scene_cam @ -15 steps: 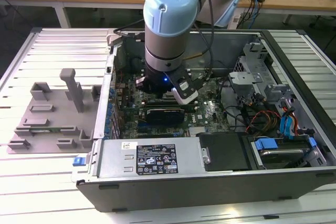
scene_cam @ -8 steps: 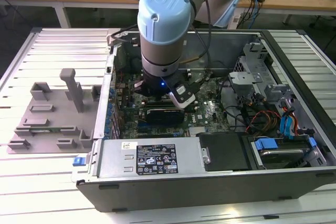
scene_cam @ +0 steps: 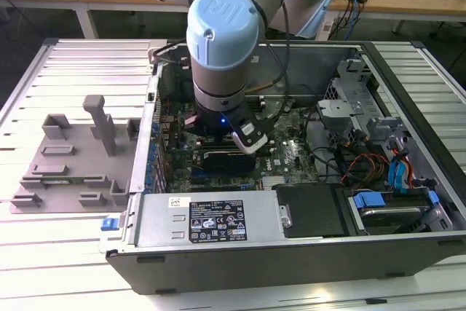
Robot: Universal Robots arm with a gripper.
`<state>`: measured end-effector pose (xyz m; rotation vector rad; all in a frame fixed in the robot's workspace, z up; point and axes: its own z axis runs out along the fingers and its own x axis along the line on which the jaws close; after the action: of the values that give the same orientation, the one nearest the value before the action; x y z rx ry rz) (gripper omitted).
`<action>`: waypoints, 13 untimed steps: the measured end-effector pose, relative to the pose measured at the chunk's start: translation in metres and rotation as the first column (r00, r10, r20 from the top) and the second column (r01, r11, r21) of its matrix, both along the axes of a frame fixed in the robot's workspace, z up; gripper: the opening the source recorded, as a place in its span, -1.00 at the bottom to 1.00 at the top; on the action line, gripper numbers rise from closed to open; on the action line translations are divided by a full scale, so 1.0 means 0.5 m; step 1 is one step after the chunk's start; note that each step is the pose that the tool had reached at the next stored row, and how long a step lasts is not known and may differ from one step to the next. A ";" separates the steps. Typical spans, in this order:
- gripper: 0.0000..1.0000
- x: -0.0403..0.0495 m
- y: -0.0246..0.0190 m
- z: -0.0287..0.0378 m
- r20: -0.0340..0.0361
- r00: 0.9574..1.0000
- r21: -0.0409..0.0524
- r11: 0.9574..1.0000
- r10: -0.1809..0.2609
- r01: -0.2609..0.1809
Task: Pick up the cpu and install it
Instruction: 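Install the second cpu locking lever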
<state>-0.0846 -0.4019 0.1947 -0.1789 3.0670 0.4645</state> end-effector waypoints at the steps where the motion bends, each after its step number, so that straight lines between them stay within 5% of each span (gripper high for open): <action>1: -0.79 0.000 -0.0002 0.006 0.000 1.000 0.000 1.000 0.000 0.000; 3: -0.79 0.000 0.0000 0.034 -0.001 1.000 0.000 1.000 0.000 0.000; 4: -0.79 0.000 -0.0015 0.037 -0.001 1.000 0.000 1.000 0.000 0.000; 10: -0.79 0.022 -0.0177 0.037 -0.001 1.000 0.000 1.000 0.000 0.000; 13: -0.79 0.025 -0.0204 0.037 0.002 1.000 0.012 1.000 0.000 0.000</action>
<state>-0.0723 -0.4121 0.2130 -0.1787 3.0621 0.4819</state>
